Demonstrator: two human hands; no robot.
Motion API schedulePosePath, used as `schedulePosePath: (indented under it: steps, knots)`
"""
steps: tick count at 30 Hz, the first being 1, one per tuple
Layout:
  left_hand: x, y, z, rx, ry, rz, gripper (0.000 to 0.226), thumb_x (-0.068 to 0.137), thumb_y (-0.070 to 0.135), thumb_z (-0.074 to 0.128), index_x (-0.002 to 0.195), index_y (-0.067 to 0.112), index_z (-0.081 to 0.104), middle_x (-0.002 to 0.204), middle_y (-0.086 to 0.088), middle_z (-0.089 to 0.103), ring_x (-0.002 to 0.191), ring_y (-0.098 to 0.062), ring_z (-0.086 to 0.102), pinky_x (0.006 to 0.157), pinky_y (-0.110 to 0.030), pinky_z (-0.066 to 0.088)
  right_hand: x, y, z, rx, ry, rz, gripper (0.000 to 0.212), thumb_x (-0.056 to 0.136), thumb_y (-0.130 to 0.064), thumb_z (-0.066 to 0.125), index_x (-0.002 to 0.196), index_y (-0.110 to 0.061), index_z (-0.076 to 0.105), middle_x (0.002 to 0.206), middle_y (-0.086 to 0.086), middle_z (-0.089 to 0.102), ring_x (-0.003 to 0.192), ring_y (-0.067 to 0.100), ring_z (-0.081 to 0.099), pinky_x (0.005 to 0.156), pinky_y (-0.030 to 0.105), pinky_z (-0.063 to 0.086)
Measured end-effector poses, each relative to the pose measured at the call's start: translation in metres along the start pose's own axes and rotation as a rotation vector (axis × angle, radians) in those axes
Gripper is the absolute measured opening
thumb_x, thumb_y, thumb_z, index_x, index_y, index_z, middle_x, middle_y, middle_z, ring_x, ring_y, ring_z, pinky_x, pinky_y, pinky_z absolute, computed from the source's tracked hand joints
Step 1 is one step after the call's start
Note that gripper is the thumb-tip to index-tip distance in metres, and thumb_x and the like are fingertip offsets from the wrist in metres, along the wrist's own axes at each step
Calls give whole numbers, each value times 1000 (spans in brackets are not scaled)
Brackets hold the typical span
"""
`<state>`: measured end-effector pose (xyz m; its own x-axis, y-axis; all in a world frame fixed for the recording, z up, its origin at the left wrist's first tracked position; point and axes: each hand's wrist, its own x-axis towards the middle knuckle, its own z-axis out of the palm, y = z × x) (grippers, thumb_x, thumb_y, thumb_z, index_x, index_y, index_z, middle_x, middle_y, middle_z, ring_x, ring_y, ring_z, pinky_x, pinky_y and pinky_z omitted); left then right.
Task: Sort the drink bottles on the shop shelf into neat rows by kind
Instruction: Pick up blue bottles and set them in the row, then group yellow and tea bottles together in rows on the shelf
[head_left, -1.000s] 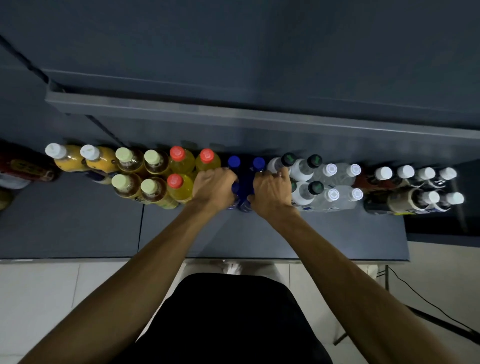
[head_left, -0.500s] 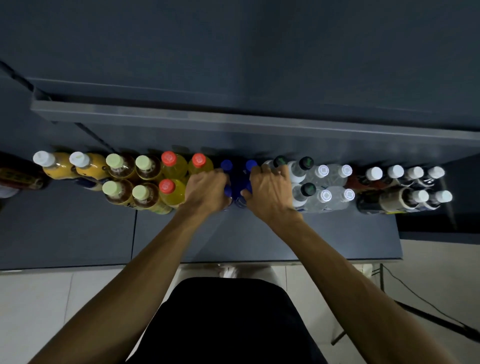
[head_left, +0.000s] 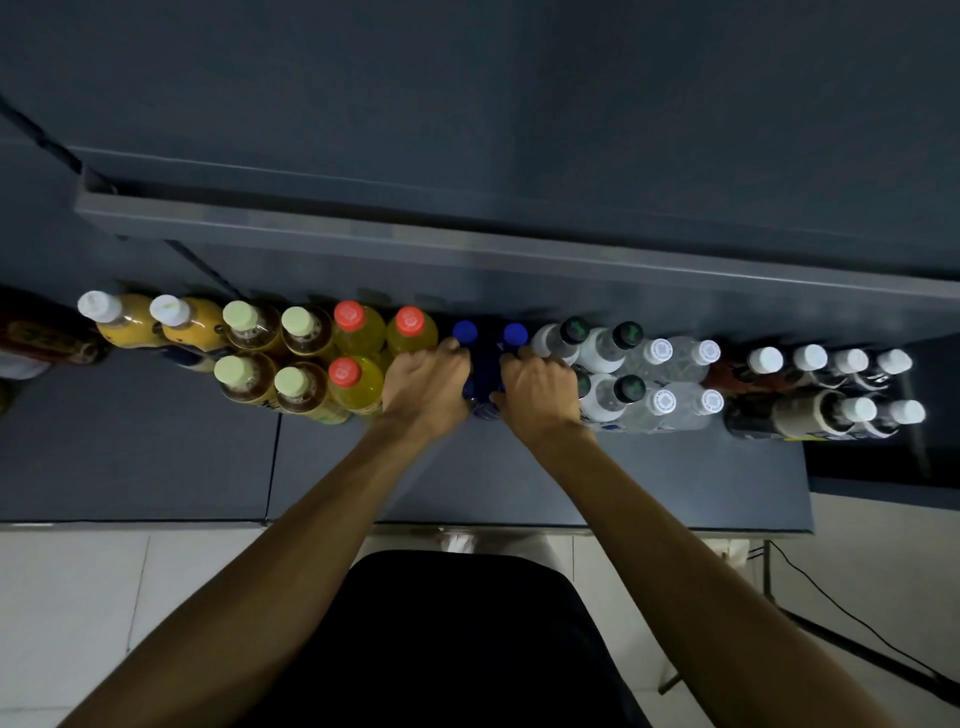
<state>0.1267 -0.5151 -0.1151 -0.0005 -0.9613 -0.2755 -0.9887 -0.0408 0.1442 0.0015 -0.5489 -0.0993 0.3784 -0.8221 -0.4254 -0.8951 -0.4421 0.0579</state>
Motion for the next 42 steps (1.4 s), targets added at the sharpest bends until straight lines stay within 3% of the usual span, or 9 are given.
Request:
schedulePosePath:
  steps: [8, 11, 15, 18, 22, 25, 29, 34, 42]
  knots:
    - [-5, -3, 0, -51, 41, 5, 23, 84, 32, 60, 105, 22, 63, 113, 2, 60, 95, -23, 63, 62, -30, 38, 1, -4, -6, 121, 41, -56, 38, 93, -36, 53, 125, -14, 54, 125, 10, 57, 114, 29, 55, 99, 36, 36]
    - [-9, -7, -7, -299, 81, -31, 28, 83, 29, 61, 110, 20, 64, 111, -1, 60, 99, -25, 61, 67, -32, 43, -4, -6, -14, 435, 125, -107, 29, 92, -29, 55, 115, -12, 61, 114, 11, 61, 107, 31, 57, 94, 38, 43]
    - [-34, -15, -30, -678, 384, -186, 27, 83, 12, 61, 109, 18, 68, 110, -1, 66, 100, -17, 61, 81, -23, 44, -13, -9, -31, 799, 295, -115, 23, 93, -26, 59, 109, -10, 64, 106, 10, 68, 97, 28, 62, 85, 38, 49]
    - [-69, -22, -50, -899, 483, -326, 28, 85, 9, 60, 109, 21, 69, 105, 7, 69, 98, -8, 64, 91, -24, 48, -26, -24, -49, 1136, 174, -177, 22, 93, -25, 62, 110, -12, 66, 105, 0, 70, 95, 13, 63, 88, 27, 49]
    - [-126, -34, -61, -1064, 578, -481, 26, 85, 10, 56, 108, 18, 66, 96, 4, 68, 85, 2, 62, 81, -17, 48, -50, -48, -66, 1399, -78, -310, 18, 94, -21, 61, 110, -15, 63, 98, -9, 65, 81, -9, 58, 74, 5, 44]
    - [-174, -43, -62, -1074, 676, -552, 20, 89, 12, 59, 108, 17, 65, 95, 5, 67, 85, 2, 62, 83, -22, 49, -69, -70, -69, 1381, -175, -445, 32, 95, -22, 59, 124, -10, 60, 105, -9, 60, 82, -11, 54, 66, -4, 38]
    - [-231, -48, -73, -1040, 808, -682, 22, 95, 11, 54, 114, 19, 62, 101, 9, 65, 90, 11, 59, 82, -9, 44, -89, -108, -87, 1371, -223, -600, 32, 96, -19, 58, 126, -9, 59, 106, -10, 61, 82, -17, 58, 71, -2, 41]
    - [-298, -58, -79, -1001, 869, -781, 31, 95, 23, 56, 126, 28, 57, 116, 12, 62, 100, 13, 56, 83, -3, 40, -117, -164, -94, 1207, -311, -814, 40, 96, -31, 58, 133, -17, 56, 132, -4, 57, 123, 5, 51, 90, 9, 40]
    - [-396, -92, -66, -952, 963, -865, 30, 95, 23, 53, 124, 28, 61, 115, 11, 62, 109, -6, 58, 94, -22, 42, -179, -251, -96, 1075, -341, -951, 37, 94, -40, 58, 129, -28, 55, 139, -3, 52, 119, 5, 49, 80, 11, 39]
